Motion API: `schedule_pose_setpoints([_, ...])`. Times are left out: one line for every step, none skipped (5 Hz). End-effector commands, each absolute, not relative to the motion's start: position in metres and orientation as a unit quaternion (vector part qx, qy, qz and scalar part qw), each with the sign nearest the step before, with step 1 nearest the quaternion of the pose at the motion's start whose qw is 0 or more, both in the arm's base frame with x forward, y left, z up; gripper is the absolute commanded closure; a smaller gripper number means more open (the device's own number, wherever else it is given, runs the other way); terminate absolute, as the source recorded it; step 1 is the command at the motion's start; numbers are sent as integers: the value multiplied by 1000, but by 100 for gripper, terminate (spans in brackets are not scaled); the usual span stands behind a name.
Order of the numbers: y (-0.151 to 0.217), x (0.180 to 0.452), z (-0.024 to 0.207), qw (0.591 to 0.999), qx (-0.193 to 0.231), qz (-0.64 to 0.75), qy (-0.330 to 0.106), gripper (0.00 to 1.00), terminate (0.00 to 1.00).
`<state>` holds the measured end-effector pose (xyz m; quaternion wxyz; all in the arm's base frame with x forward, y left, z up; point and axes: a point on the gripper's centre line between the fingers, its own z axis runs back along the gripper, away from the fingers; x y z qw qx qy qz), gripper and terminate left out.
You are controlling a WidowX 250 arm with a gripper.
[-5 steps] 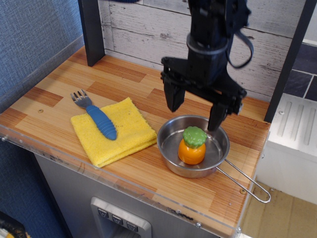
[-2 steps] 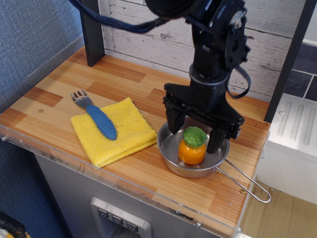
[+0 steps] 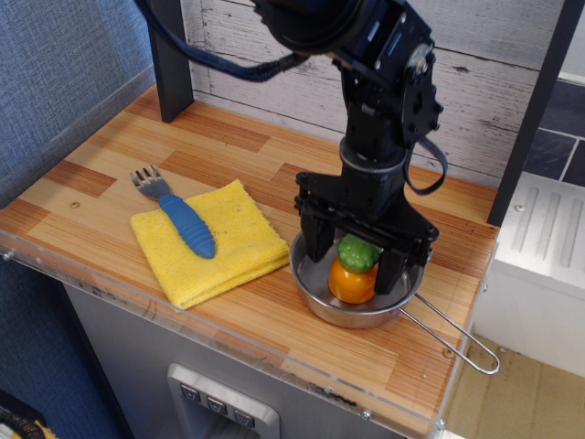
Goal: Place the orange container on the far edge of the table
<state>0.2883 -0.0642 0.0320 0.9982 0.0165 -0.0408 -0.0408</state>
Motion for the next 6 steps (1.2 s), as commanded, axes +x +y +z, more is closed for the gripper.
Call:
schedule_pose_setpoints([-61,292,39,997,22,-35,-63,100,0])
schedule_pose_setpoints([-66,291,39,997,18,-44,-68,100,0])
schedule_pose_setpoints([-67,292,56,995,22,-59,-80,100,0])
schedule_pose_setpoints([-65,291,89,989,51,-72,-119,100,0])
schedule_pose_setpoints([-56,292,115,988,50,-44,-142,100,0])
schedule_pose_setpoints([-36,299,128,987,54,-13,-148,100,0])
